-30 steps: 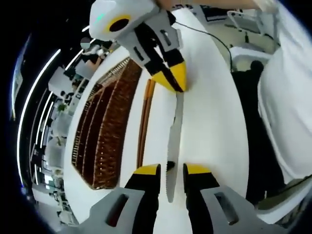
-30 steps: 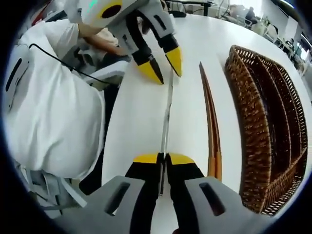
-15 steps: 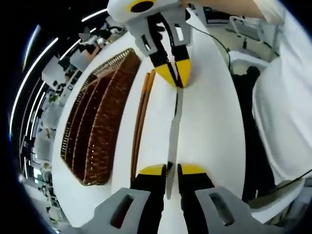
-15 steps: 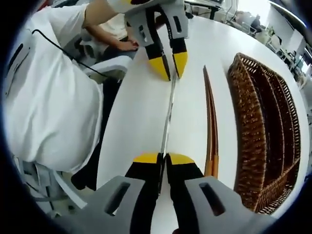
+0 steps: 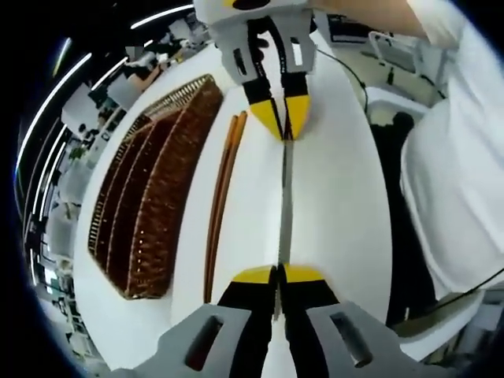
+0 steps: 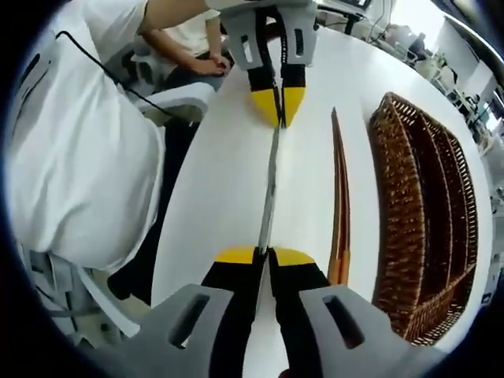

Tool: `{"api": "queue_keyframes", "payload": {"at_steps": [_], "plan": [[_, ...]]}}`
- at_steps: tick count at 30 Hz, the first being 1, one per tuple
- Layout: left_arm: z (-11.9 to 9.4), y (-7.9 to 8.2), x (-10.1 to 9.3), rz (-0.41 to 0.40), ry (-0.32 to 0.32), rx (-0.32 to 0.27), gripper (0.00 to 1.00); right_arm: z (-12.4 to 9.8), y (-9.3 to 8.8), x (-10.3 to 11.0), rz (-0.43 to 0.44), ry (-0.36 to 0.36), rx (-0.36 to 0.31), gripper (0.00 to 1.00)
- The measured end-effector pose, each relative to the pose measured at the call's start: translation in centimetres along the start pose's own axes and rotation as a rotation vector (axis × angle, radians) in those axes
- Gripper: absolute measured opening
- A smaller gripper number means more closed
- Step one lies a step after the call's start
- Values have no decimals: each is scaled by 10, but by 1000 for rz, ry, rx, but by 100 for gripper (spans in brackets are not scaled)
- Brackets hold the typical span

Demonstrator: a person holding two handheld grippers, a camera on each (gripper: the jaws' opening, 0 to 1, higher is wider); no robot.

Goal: Arrange the knives, forks, and spoons in their matching storage slots by inserting each utensil handle-first until every utensil is classified and aligned in the correct compartment

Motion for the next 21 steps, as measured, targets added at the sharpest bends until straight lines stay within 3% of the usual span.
{"api": "queue_keyframes", "payload": {"at_steps": [21], "plan": [[-7,4,4,-2,-24,-10,1,-8,3,-12,26,-24,-21,3]]}}
Point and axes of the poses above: the point that each gripper's makers call its tool centre point, and the gripper's own axes: z roughly forward along the fingers, x roughly to its left, y roughly out of its top, the point moved 1 cm from there along -z, roughly backward along the fingers, and after that the axes turned 15 degrees about z, right-handed, at the moved point
